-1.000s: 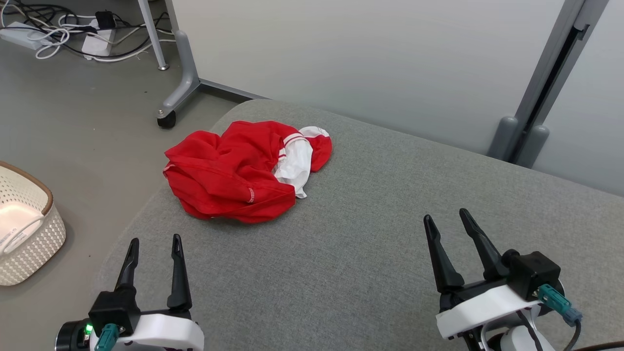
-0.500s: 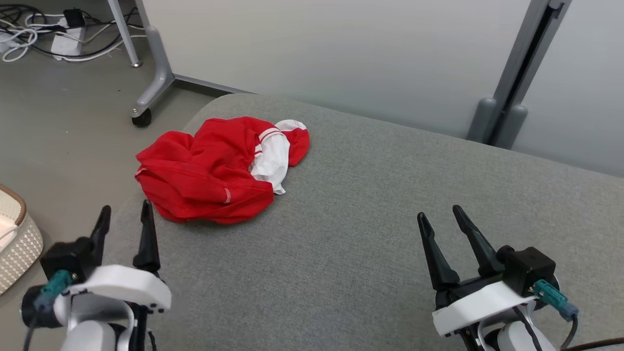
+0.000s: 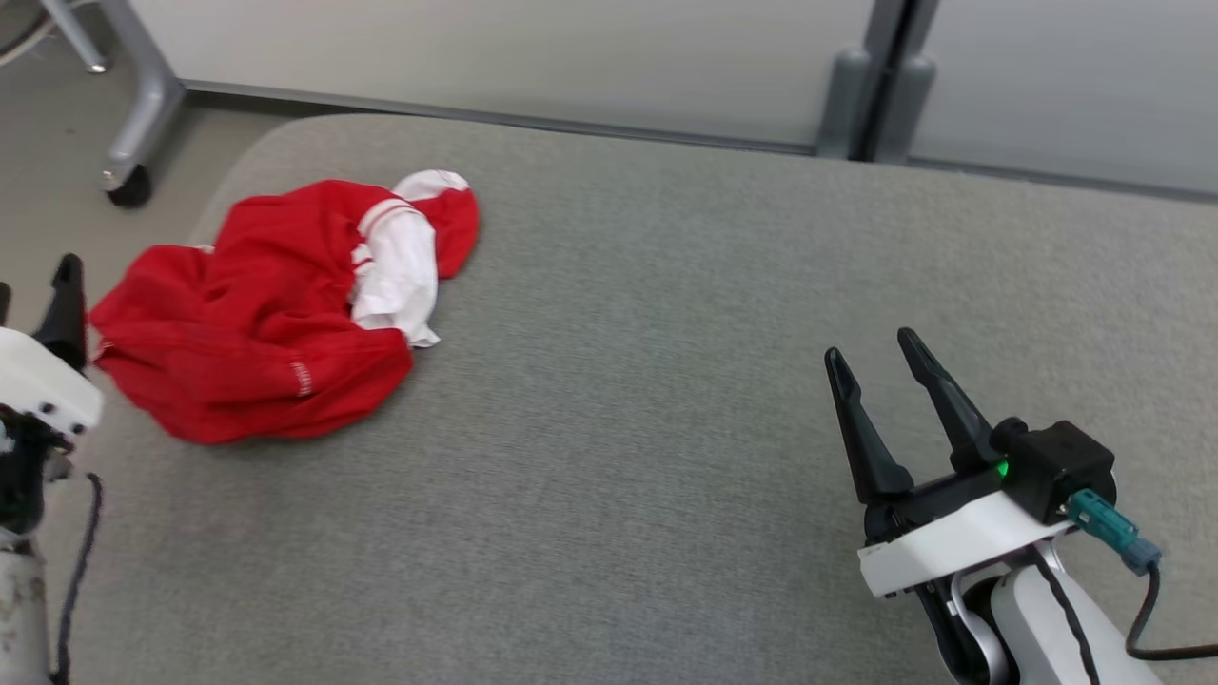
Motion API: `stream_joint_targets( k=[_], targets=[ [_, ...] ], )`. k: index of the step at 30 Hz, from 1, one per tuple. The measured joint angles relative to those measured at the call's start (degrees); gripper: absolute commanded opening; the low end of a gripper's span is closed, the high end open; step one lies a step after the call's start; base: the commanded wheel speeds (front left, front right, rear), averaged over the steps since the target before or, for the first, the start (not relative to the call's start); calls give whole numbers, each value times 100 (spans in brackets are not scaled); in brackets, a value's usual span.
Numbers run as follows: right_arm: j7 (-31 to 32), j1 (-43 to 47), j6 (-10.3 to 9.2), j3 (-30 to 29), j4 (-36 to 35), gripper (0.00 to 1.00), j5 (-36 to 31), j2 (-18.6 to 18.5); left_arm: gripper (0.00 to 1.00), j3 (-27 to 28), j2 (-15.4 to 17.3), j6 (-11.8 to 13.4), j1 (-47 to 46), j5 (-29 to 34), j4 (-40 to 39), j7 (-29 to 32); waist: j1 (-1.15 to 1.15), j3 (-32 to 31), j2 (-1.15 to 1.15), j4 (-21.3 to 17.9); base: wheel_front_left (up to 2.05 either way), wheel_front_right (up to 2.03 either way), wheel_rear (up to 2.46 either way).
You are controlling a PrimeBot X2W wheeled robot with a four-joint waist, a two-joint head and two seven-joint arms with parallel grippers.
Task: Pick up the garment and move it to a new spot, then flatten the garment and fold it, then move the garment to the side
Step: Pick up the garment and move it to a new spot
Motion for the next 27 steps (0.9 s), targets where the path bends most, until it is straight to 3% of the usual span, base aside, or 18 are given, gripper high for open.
stream_joint_targets(
  k=[8, 13, 21, 24, 27],
  targets=[
    [0, -259, 0, 9, -121, 100, 63, -115, 100, 212, 447, -32, -767, -334, 1020, 552, 0, 537, 0, -579, 0, 0, 0],
    [0, -359, 0, 5, -154, 100, 104, -127, 100, 171, 549, -101, -925, -399, 1725, 798, 0, 748, 0, -891, 0, 0, 0],
    [0, -388, 0, 4, -153, 100, 119, -86, 100, -74, 692, -204, -1063, -347, 2647, 1110, 0, 826, 0, -1078, 0, 0, 0],
    [0, -399, 0, 1, -145, 100, 118, -64, 0, -124, 736, -266, -1126, -307, 2754, 884, 0, 798, 0, -1072, 0, 0, 0],
    [0, -398, 0, 2, -118, 100, 116, -30, 0, -186, 801, -357, -1159, -281, 2841, 669, 0, 726, 0, -1055, 0, 0, 0]
  ],
)
